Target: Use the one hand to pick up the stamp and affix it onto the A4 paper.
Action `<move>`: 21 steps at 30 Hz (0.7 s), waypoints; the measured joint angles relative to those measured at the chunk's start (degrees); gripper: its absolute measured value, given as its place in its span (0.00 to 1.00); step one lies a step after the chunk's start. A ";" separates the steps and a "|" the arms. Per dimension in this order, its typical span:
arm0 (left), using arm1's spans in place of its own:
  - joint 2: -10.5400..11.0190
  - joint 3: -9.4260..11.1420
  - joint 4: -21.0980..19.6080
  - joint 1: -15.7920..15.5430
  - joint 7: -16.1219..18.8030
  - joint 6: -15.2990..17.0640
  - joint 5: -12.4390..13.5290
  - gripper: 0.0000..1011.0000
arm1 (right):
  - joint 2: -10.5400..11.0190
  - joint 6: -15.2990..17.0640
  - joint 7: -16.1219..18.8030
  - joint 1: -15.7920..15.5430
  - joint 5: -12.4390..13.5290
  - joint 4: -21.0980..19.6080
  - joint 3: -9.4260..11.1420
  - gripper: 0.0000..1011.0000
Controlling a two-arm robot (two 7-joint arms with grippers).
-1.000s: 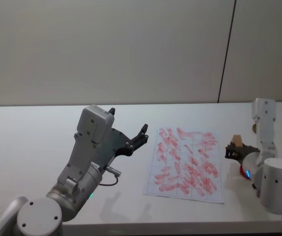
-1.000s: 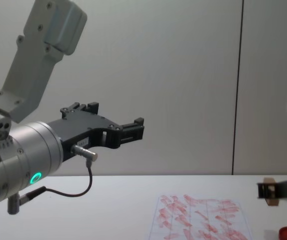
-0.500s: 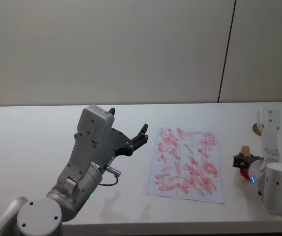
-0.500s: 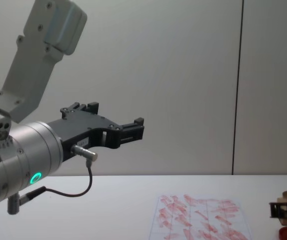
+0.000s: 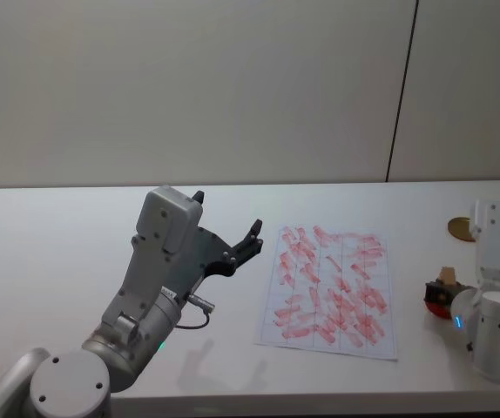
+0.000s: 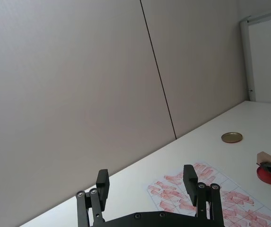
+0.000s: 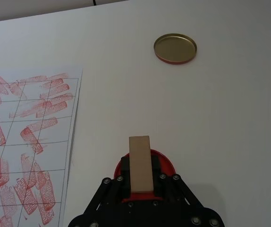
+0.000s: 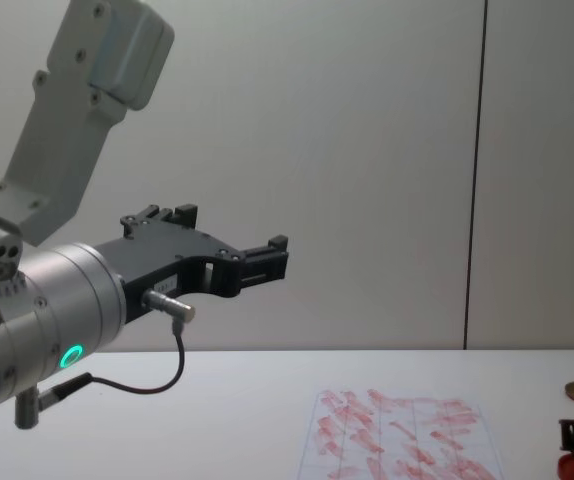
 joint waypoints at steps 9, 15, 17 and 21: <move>0.00 0.00 0.00 0.00 0.00 0.00 0.00 0.98 | -0.03 -0.75 0.80 0.44 0.51 1.25 0.49 0.47; 0.00 0.00 0.00 0.00 0.00 0.00 0.00 0.98 | -0.04 -1.06 1.39 0.09 0.50 0.24 0.57 0.68; -0.01 0.00 0.00 0.00 0.00 0.00 0.00 0.98 | -0.01 -1.11 1.59 -0.35 0.43 -0.74 0.59 0.73; 0.00 0.00 0.00 0.00 0.00 0.00 0.00 0.98 | 0.11 -1.30 1.98 -1.30 0.16 -3.19 0.61 0.86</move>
